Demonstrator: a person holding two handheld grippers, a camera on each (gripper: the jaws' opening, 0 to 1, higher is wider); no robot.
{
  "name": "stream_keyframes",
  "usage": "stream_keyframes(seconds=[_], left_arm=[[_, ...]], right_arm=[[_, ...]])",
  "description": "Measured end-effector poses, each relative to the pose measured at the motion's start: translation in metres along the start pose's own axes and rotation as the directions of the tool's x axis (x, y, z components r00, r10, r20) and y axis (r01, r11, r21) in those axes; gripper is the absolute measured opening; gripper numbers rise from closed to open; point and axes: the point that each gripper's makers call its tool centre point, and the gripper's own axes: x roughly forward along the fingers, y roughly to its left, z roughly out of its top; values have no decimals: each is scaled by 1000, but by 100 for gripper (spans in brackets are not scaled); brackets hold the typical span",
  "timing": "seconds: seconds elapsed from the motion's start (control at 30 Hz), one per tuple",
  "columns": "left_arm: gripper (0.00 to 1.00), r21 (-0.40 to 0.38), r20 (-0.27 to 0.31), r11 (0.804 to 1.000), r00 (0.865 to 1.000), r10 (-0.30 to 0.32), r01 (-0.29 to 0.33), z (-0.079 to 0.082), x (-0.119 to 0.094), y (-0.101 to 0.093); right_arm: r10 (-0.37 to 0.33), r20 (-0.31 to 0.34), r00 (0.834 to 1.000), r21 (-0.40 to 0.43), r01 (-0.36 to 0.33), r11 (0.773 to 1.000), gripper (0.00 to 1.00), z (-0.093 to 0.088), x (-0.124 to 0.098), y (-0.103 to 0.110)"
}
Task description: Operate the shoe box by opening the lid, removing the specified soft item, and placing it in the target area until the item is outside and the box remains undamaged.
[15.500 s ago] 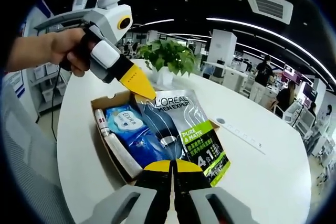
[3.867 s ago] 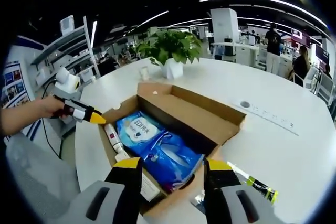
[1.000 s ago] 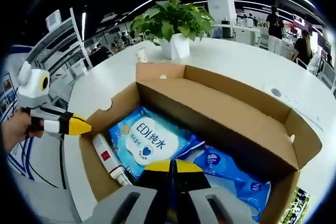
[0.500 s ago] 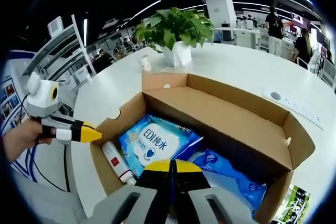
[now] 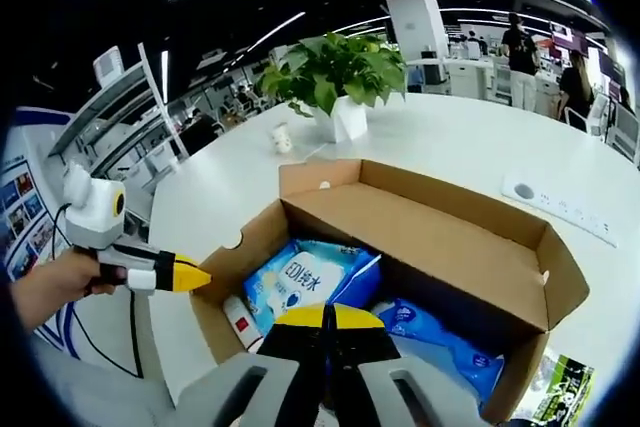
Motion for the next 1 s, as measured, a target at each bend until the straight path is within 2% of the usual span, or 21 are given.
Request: stream_keyframes(seconds=[0.17, 0.33, 0.57, 0.63, 0.7, 0.77, 0.83, 1.0], left_arm=[[5, -1, -1, 1000, 1000, -3, 3, 0, -1, -1], [5, -5, -1, 1000, 1000, -5, 5, 0, 0, 0], [5, 4, -2, 1000, 1000, -4, 4, 1, 2, 0], [5, 4, -2, 1000, 1000, -5, 5, 1, 2, 1], [5, 5, -2, 1000, 1000, -5, 5, 1, 3, 1], [5, 5, -2, 1000, 1000, -5, 5, 1, 4, 2], [5, 5, -1, 1000, 1000, -5, 5, 1, 4, 2], [5, 3, 0, 1000, 1000, -6, 6, 1, 4, 1]], right_arm=[[-7, -27, 1000, 34, 8, 999, 0, -12, 5, -9], [3, -28, 1000, 90, -1, 996, 0, -15, 11, -14], [12, -31, 999, 74, -9, 997, 0, -16, 16, -15], [35, -47, 998, 82, -31, 996, 8, -19, 21, -12], [45, -66, 997, 90, -39, 995, 11, -24, 25, -11], [20, -81, 996, 38, -17, 999, 8, -30, 29, -13], [34, -80, 996, 67, -28, 997, 8, -31, 33, -11], [12, -76, 997, 66, -7, 998, 1, -29, 34, -13]])
